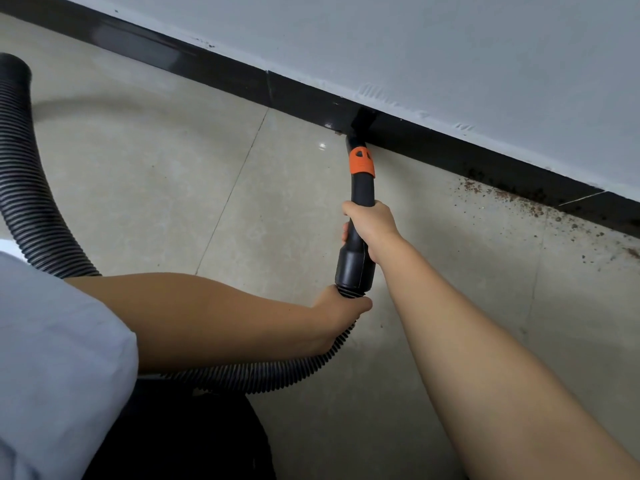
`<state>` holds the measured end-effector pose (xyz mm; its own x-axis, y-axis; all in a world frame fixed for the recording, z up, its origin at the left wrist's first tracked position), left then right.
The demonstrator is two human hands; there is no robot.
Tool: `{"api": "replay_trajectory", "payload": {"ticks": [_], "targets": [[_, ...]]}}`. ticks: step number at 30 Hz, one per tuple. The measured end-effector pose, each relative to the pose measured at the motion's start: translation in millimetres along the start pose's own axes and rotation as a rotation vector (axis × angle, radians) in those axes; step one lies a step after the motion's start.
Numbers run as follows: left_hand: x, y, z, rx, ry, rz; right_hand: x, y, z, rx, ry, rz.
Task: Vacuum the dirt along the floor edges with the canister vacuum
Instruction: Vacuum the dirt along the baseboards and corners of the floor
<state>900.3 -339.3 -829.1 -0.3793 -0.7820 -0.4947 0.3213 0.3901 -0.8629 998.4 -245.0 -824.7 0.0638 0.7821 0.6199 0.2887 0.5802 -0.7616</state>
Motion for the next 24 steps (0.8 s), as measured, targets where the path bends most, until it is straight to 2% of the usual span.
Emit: {"api": "replay_trajectory", "payload": {"ticks": [11,15,19,24], "targets": [[-4.5,-0.7,-12.7,-0.048,-0.040,0.008,15.0,1.4,19.9,0.071,-0.058,-0.012],[5.9,-5.8,1.3,-0.013,-0.032,-0.042,3.6,-9.1,12.7,0.082,-0.078,0.001],[24.3,-14.2,19.7,0.040,0.072,-0.125,-26.6,-22.4,-9.7,0.013,-0.042,0.022],[38.9,-25.2,42.5,0.113,0.179,-0.135,-54.9,-39.0,-36.1,-0.049,0.041,0.043]]}}
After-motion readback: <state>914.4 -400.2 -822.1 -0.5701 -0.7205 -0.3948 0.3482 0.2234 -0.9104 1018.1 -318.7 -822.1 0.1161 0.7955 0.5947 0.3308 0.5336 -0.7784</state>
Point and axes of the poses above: each hand's wrist, its own y-axis towards the middle knuckle, its own z-axis out of the palm, x = y × z, the point moved 6 cm from there along y, towards the middle knuckle, and after that the axes turned 3 degrees about x, right-handed, at the moved point
